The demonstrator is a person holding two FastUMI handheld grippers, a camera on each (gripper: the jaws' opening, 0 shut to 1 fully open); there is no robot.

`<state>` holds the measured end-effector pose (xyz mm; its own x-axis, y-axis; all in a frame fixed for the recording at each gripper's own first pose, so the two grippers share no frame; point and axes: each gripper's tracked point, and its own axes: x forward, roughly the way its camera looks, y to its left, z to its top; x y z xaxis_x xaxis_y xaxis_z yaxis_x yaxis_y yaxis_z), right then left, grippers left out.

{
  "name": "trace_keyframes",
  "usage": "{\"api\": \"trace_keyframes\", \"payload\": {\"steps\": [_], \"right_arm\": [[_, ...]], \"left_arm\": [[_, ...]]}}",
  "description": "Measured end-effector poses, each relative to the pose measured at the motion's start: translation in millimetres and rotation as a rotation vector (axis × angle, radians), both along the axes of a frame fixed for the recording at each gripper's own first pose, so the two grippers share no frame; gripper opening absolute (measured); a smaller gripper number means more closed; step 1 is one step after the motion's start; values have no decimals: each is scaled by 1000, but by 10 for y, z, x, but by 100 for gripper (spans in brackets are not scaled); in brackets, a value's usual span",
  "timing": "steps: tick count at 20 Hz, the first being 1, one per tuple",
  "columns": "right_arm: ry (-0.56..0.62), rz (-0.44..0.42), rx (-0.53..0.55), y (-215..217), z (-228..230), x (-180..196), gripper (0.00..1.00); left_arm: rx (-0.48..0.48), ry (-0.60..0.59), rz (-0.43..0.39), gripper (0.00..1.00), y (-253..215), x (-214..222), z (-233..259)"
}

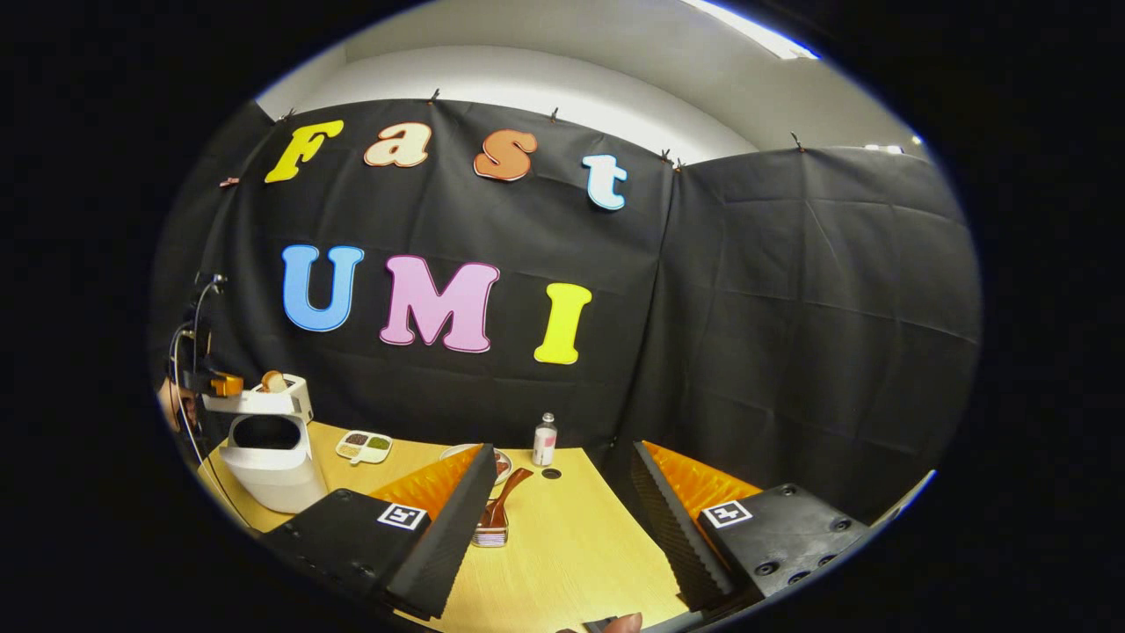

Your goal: Close the left gripper, press the button to open the rice cooker; take a wooden spoon from the chopstick holder with the right hand, scoop a spoonful of rice and pour it into the rice cooker, then put the wooden spoon back into the chopstick holder.

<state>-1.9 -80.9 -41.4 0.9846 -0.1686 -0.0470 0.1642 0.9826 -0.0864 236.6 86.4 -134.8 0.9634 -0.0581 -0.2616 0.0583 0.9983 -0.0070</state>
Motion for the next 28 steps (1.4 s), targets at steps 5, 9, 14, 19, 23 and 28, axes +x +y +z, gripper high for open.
{"api": "trace_keyframes", "payload": {"steps": [5, 9, 14, 19, 23, 28], "right_arm": [[-21, 72, 32, 144, 42, 166, 98], [-13, 162, 87, 259, -73, 416, 98], [27, 271, 142, 296, -469, 838, 98], [139, 321, 250, 270, -1182, 1374, 98], [243, 346, 315, 274, -1790, 1821, 97], [352, 361, 348, 336, -2510, 2330, 98]], "left_arm": [[49, -164, -23, 8, -185, -256, 650], [58, -224, -57, 60, -496, -641, 915], [-21, -224, -33, 96, -883, -1157, 904], [-76, -189, 26, 97, -1057, -1586, 704], [-71, -167, 87, 97, -1103, -1833, 552], [-103, -103, 197, 97, -1003, -2076, 213]]}}
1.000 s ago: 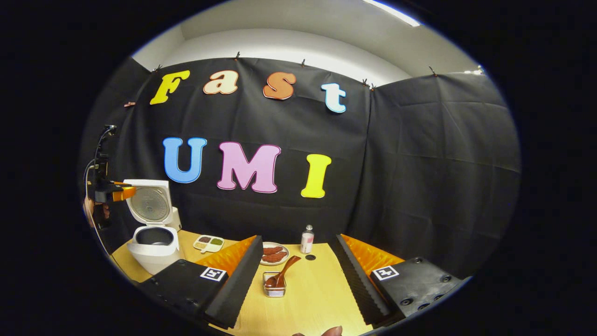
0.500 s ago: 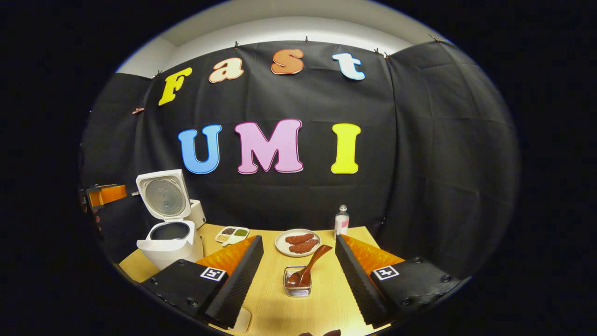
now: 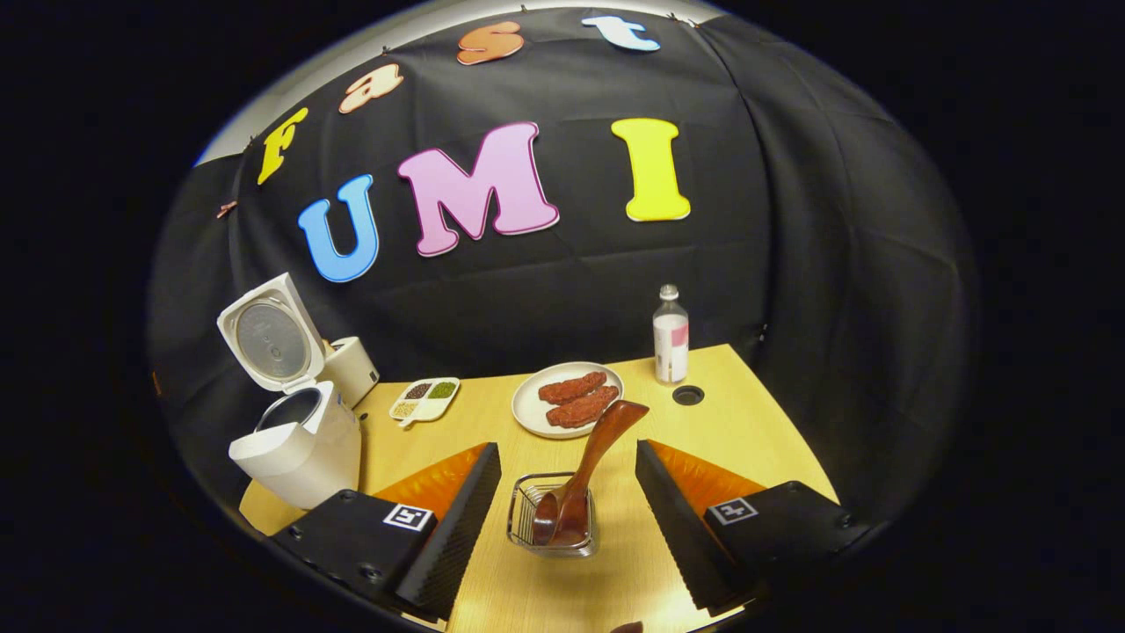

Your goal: Close the left gripper, press the button to open the rice cooker; take a wooden spoon from the chopstick holder with the right hand, scoop a spoonful of rice and pour it into the rice cooker, then put the wooden spoon back into the chopstick holder.

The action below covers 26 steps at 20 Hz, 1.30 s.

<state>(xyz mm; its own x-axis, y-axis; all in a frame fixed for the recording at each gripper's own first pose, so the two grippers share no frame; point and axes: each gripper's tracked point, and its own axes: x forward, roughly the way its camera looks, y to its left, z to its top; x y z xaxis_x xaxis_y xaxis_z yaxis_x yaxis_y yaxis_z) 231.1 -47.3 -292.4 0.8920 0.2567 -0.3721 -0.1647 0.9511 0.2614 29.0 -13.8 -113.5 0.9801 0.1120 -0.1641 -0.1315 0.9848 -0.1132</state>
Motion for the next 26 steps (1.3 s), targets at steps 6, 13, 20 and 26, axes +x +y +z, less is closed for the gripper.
{"api": "trace_keyframes", "payload": {"steps": [6, 13, 20, 26], "right_arm": [[97, -5, 94, 87, -638, 417, 78], [113, 7, 162, 169, -732, 522, 18], [-5, -28, 148, 136, -227, 440, 8], [-121, -54, 145, 188, 714, -116, 8]], "left_arm": [[11, 46, 96, 97, 77, -315, -151], [41, 56, 166, 97, 30, -585, -102], [24, 56, 83, 97, 69, -474, -174], [40, 19, -23, 97, 318, -284, -92]]}}
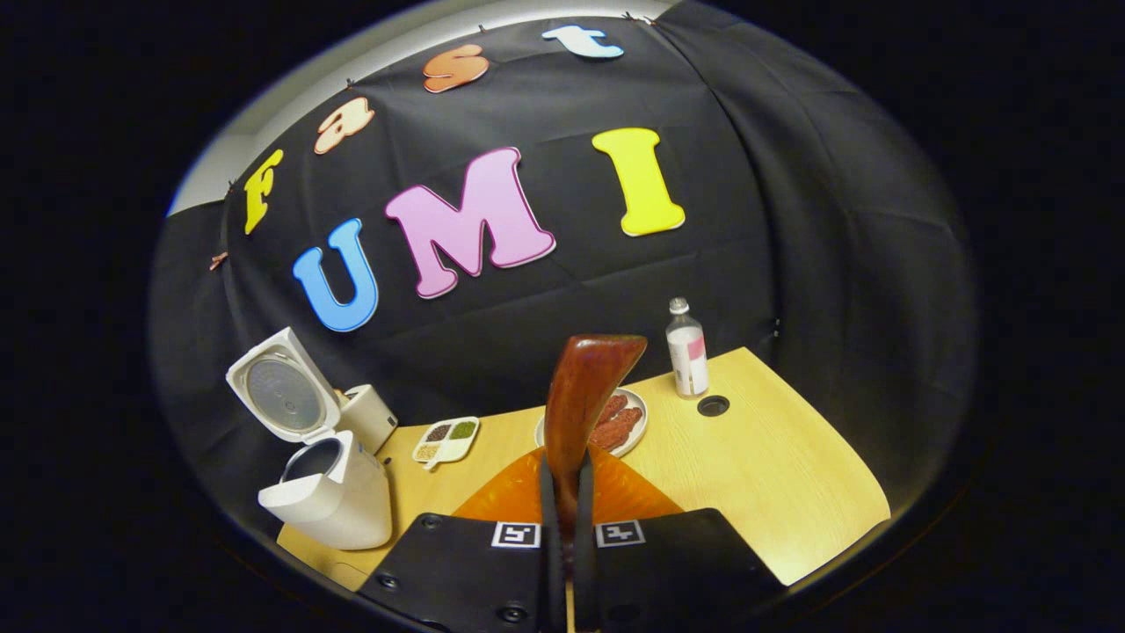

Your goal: Close the left gripper, press the button to open the rice cooker; take a wooden spoon from the chopstick holder with the right hand, scoop a spoonful of rice and pour it into the rice cooker, then put the wooden spoon back into the chopstick holder.

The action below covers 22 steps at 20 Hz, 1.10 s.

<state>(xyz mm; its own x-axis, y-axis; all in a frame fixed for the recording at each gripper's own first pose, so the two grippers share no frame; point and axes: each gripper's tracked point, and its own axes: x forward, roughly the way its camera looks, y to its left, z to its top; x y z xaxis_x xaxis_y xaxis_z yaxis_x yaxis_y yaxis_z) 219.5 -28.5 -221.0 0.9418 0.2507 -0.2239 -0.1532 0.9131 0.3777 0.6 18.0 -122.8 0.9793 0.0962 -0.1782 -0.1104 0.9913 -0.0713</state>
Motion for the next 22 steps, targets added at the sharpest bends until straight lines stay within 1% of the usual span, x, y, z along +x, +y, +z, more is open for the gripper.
{"api": "trace_keyframes", "payload": {"steps": [3, 5, 7, 10, 12, 14, 16, 18, 19, 20, 22], "right_arm": [[-61, 23, 3, 294, 483, -454, 8], [-89, 51, -26, 580, 644, -772, 8], [-103, 90, -92, 896, 658, -1069, 8], [-101, 156, -241, 1374, 379, -1412, 8], [-90, 207, -346, 1665, 100, -1582, 8], [-55, 240, -415, 1870, -238, -1697, 8], [-16, 230, -477, 1937, -558, -1718, 8], [17, 197, -552, 1899, -808, -1709, 8], [25, 184, -575, 1905, -892, -1695, 13], [41, 172, -591, 1936, -1008, -1675, 8], [74, 146, -625, 1969, -1205, -1644, 8]], "left_arm": [[-12, -22, -44, 97, 177, 45, 44], [-8, -30, -64, 97, 295, 42, 49], [-2, -36, -79, 97, 381, 36, 46], [-16, -34, -105, 97, 433, 15, 0], [-29, -31, -118, 97, 444, -2, -29], [-31, -32, -129, 97, 467, -23, -43], [-23, -32, -134, 97, 494, -33, -61], [-16, -34, -138, 97, 524, -32, -74], [-12, -34, -138, 97, 551, -28, -80], [-9, -30, -138, 97, 565, -31, -103], [-13, -29, -143, 97, 562, -34, -117]]}}
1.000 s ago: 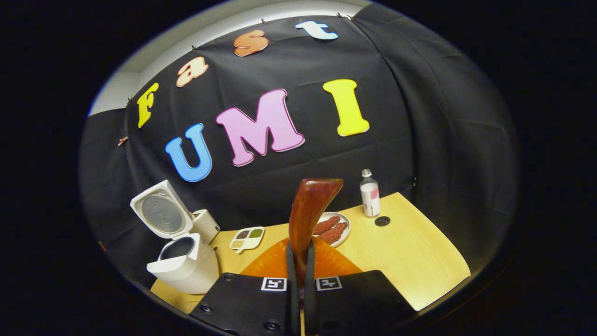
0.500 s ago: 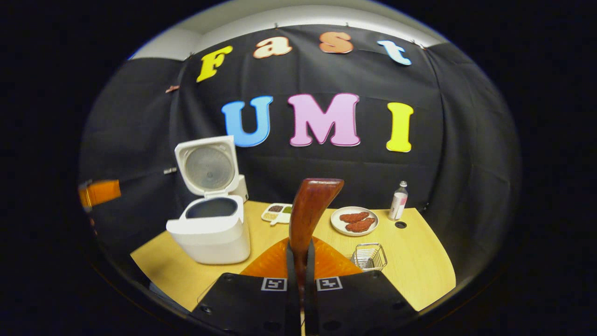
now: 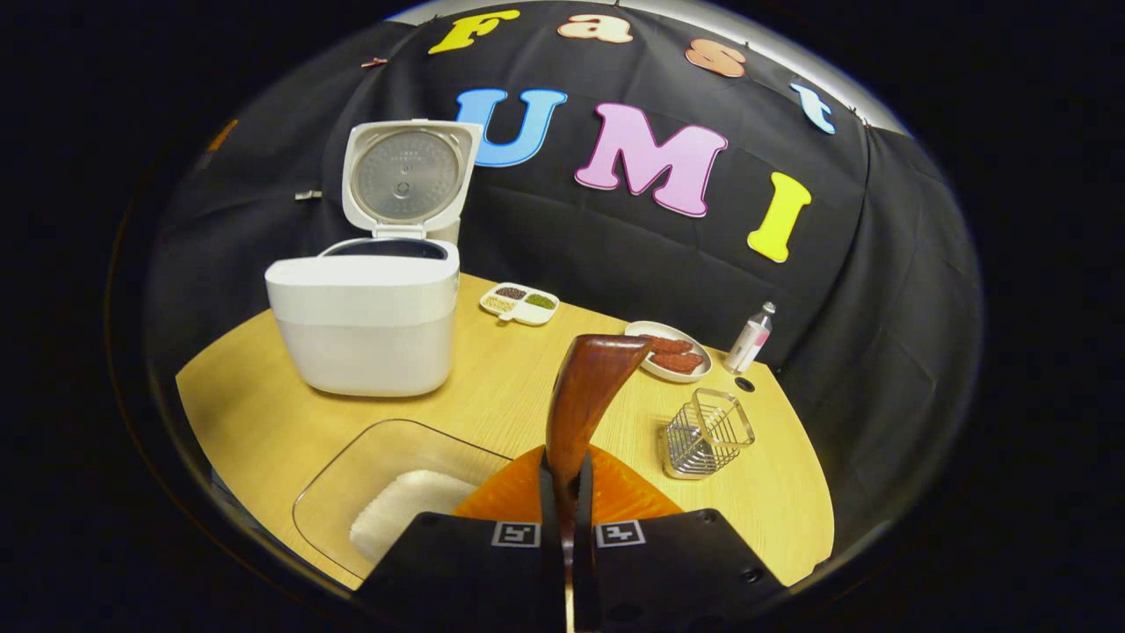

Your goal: Close the left gripper, press the button to open the rice cooker; take a wooden spoon from the chopstick holder with the right hand, scoop a spoonful of rice and pour it into the rice cooker, then put the wooden spoon back into the chopstick holder.

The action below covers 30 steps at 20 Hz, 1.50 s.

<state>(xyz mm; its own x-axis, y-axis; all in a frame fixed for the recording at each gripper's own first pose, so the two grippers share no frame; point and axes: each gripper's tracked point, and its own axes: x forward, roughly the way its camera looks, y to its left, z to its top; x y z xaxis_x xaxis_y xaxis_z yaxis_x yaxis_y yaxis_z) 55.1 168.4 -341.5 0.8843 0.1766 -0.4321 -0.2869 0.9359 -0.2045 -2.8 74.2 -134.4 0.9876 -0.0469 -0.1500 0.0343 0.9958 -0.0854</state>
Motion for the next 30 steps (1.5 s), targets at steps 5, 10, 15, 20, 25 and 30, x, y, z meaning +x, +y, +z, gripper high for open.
{"api": "trace_keyframes", "payload": {"steps": [5, 10, 15, 20, 25, 30], "right_arm": [[135, -52, 217, 369, -275, -55, 8], [284, -157, 570, 319, -345, -116, 8], [316, -238, 739, -61, -301, -170, 8], [286, -258, 848, -301, -31, -183, 8], [243, -289, 935, -483, 348, -148, 8], [204, -304, 961, -555, 885, -66, 8]], "left_arm": [[-3, 9, -6, 97, 21, 24, -31], [2, 11, -9, 97, -12, 34, -49], [19, 7, -2, 97, 30, 62, -17], [31, 3, 12, 97, 57, 60, 10], [27, 4, 24, 97, 71, 27, 24], [27, 3, 29, 97, 52, -4, 24]]}}
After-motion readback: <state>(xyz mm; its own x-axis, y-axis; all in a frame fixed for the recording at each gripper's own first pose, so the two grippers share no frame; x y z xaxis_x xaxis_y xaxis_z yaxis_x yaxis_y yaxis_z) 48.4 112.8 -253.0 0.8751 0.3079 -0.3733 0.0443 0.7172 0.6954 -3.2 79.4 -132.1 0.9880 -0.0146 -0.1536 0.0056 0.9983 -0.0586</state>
